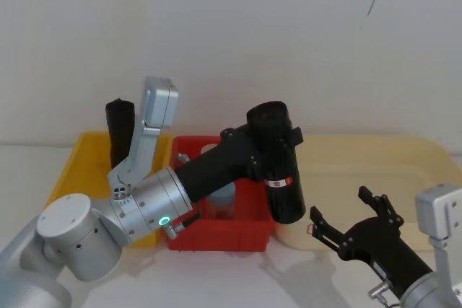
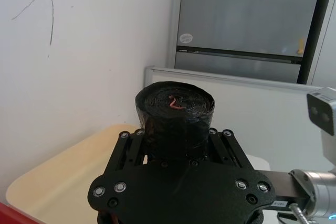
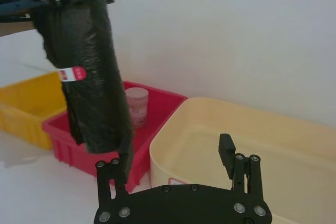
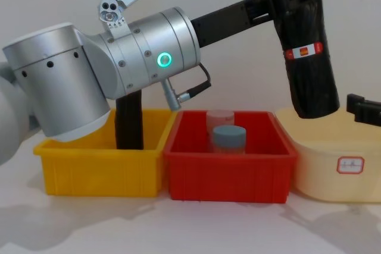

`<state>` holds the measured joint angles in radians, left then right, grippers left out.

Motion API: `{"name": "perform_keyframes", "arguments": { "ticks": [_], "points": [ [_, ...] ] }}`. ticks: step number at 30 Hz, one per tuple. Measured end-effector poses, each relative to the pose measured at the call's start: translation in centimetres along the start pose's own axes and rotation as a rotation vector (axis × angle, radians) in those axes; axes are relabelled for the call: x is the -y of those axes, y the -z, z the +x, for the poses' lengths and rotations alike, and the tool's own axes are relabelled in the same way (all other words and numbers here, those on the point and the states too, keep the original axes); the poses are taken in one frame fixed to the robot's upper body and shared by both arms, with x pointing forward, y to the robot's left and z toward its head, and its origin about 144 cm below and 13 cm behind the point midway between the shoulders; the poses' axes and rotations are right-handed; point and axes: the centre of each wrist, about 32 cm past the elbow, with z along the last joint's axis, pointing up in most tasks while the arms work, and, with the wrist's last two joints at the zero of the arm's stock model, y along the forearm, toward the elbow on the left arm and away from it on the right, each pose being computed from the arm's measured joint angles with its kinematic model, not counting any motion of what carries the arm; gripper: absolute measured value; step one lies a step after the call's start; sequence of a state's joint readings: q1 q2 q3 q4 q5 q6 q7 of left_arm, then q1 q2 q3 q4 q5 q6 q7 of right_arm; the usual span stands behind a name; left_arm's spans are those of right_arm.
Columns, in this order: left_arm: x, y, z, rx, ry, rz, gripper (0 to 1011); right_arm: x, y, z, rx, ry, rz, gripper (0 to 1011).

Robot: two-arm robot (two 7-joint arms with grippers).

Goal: Pick up the garbage bag with the one hand and transfer it to the other hand.

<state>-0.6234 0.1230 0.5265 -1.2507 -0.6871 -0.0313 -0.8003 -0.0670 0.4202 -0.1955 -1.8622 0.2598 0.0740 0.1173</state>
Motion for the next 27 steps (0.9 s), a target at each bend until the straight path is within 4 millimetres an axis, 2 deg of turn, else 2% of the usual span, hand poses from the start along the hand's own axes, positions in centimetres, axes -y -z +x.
{"name": "perform_keyframes", "arguments": {
  "ticks": [15,27],
  "points": [
    [0.0,0.0,0.0,-0.003,0.000,0.002,448,1.6,-1.4,0.8,0.041,-0.111,-0.019,1000],
    [0.0,0.0,0.0,-0.004,0.001,0.002,450,0.6,-2.8,0.6,0.040,-0.209,0.023,1000]
  ]
}}
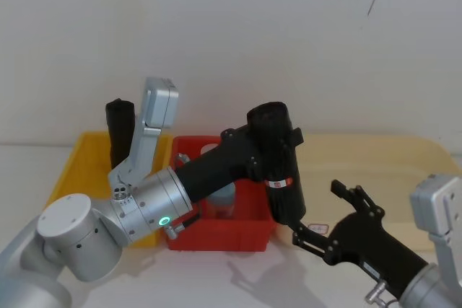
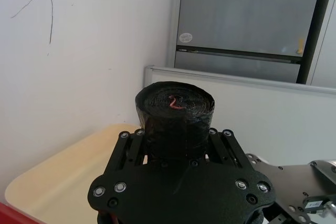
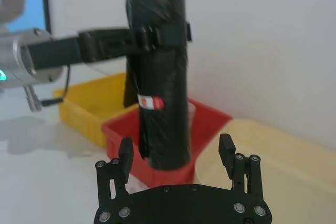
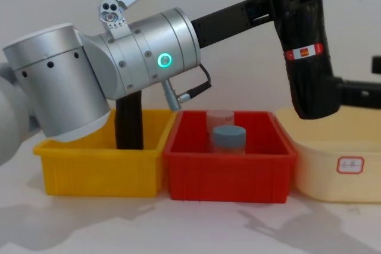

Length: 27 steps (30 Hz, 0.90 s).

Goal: Pick up the garbage bag with the one hand and transfer it to the other hand.

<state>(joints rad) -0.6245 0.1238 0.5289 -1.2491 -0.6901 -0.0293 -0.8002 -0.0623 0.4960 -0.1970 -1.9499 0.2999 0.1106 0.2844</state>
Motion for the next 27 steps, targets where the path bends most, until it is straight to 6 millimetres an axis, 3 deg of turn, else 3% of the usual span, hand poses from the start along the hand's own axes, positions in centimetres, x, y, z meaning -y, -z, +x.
{"name": "perform_keyframes", "arguments": {
  "ticks": [14,27],
  "points": [
    [0.0,0.0,0.0,0.000,0.000,0.000,448,-2.3,-1.1,0.3,0.007,-0.078,0.063,1000],
    [0.0,0.0,0.0,0.000,-0.001,0.000,450,-4.4,-0.7,0.6,0.005,-0.131,0.071,1000]
  ]
}}
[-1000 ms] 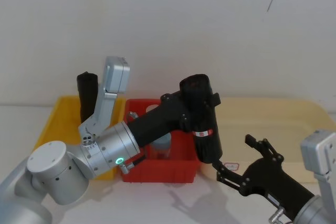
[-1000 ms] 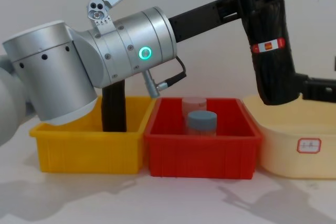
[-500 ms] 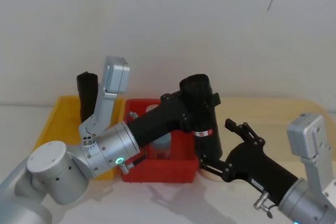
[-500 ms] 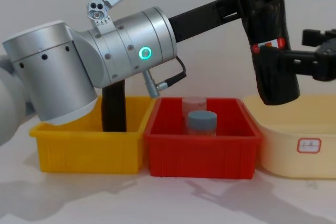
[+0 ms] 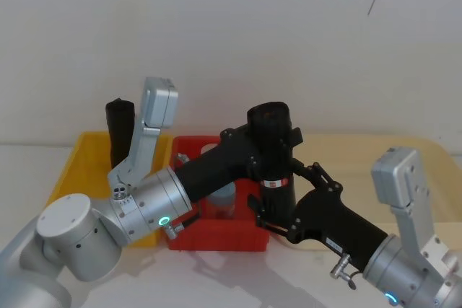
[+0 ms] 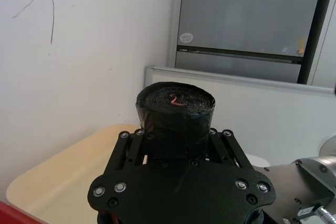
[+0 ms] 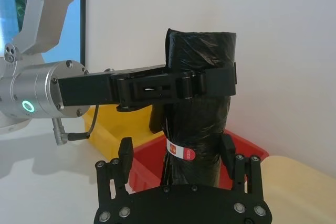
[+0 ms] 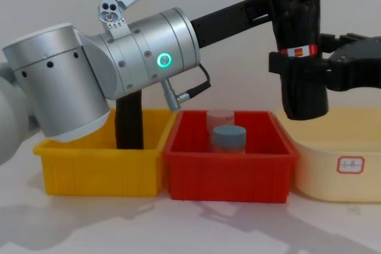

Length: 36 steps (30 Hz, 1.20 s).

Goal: Pick up the garbage bag with the one hand and transfer it to the other hand.

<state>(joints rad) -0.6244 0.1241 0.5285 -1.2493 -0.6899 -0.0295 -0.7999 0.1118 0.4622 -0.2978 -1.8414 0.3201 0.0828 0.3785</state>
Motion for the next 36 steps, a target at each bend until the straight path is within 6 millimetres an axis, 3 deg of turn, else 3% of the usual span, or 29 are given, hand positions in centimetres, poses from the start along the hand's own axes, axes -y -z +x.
{"name": "perform_keyframes", "arguments": {
  "ticks": [22,27,33,36],
  "points": [
    [0.0,0.0,0.0,0.000,0.001,0.000,448,-2.6,0.8,1.2,0.005,0.009,-0.023,1000],
    [0.0,0.0,0.0,0.000,0.001,0.000,448,-3.0,0.8,1.4,-0.004,0.019,-0.032,945],
    [0.0,0.0,0.0,0.000,0.000,0.000,448,-3.4,0.9,1.6,-0.019,0.024,-0.034,791],
    [0.0,0.0,0.0,0.000,0.000,0.000,448,-3.5,0.9,1.7,-0.025,0.026,-0.034,667]
  ]
}}
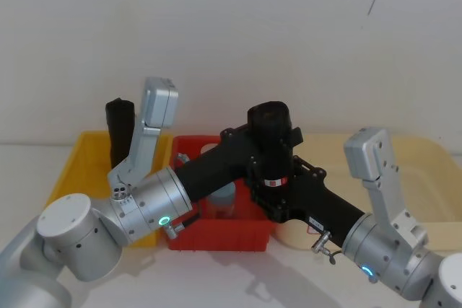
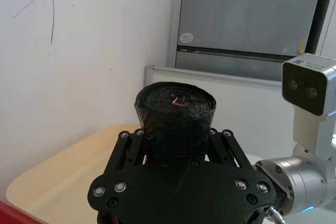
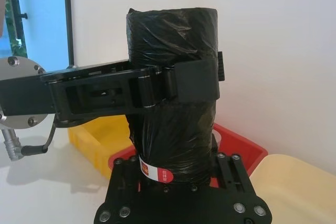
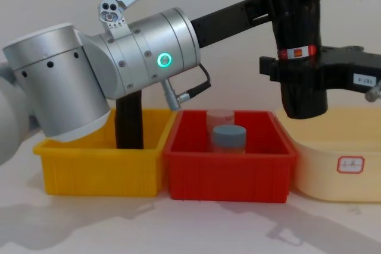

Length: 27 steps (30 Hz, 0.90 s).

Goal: Pick up the garbage bag with the one hand and transfer it to the other hand.

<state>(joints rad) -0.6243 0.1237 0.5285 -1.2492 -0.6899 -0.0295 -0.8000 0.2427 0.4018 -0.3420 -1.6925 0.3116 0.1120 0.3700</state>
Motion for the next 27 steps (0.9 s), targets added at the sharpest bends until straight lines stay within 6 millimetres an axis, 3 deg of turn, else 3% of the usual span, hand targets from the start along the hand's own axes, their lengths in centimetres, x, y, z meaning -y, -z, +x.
{"name": "perform_keyframes", "arguments": {
  "ticks": [4,10,27],
  "points": [
    [0.01,0.00,0.00,0.000,0.000,0.000,448,-0.06,0.01,0.01,-0.004,0.003,0.001,562],
    [0.01,0.00,-0.01,0.000,0.001,0.000,450,-0.10,0.01,0.02,-0.011,0.008,0.003,546],
    [0.00,0.00,0.00,0.000,0.001,0.000,932,0.11,-0.16,0.41,-0.029,0.045,0.025,545]
  ]
}}
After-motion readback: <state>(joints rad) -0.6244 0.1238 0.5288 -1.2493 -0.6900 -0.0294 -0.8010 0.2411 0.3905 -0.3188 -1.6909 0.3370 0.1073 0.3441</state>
